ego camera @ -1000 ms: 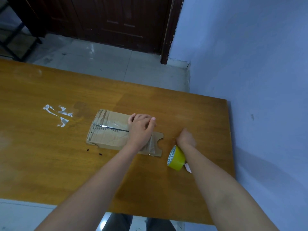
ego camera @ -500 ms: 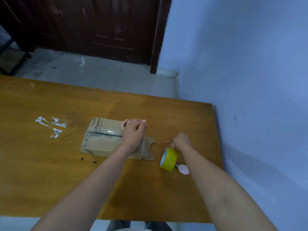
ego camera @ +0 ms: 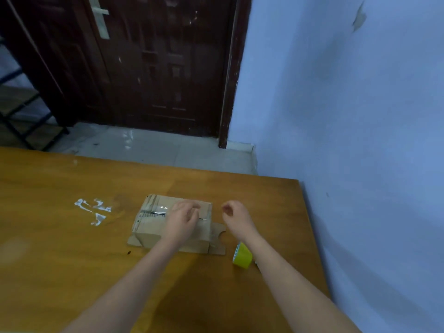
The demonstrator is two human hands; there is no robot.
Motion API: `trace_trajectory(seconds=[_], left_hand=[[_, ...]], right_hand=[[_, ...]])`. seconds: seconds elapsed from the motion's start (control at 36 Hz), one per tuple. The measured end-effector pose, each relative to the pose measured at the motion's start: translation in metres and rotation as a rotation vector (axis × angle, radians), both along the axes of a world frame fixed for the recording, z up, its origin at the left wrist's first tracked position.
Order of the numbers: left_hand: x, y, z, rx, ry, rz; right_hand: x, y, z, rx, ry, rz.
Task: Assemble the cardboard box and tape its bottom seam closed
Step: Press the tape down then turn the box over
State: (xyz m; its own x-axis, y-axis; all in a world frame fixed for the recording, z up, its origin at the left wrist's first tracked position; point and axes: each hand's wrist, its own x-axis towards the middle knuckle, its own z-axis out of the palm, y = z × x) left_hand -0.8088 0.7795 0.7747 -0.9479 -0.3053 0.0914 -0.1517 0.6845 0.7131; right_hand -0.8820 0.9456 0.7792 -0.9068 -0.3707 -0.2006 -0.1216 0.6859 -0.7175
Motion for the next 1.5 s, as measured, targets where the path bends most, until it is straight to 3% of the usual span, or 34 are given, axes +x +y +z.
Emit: trace_trajectory(seconds=[0.19,0.44,0.69,0.92,1.17,1.5], left_hand=[[0.030,0.009,-0.017,-0.342,-0.225,-0.127],[0.034,0.011,-0.026,-0.439,-0.384,-0.189],[0.036,0.010,-0.034,-0.529,-0.366,-0.196],[0.035,0.008,-0.035,-0.554,-0.347,-0.197],[0.036,0.007,-0.032,-0.556,-0.331,-0.201],[0.034,0.005,-0.036,-0.543,-0.327,-0.196]], right_hand=[[0.038,-0.016,-0.012,0.023,-0.037,0.123],[0.053,-0.016,-0.017,0.085,-0.036,0.123],[0.062,-0.011,-0.014,0.242,0.038,0.193],[0.071,-0.009,-0.020,0.498,0.218,0.295],[0.073,-0.014,-0.014,0.592,0.307,0.351],[0.074,-0.016,-0.010,0.633,0.284,0.377]])
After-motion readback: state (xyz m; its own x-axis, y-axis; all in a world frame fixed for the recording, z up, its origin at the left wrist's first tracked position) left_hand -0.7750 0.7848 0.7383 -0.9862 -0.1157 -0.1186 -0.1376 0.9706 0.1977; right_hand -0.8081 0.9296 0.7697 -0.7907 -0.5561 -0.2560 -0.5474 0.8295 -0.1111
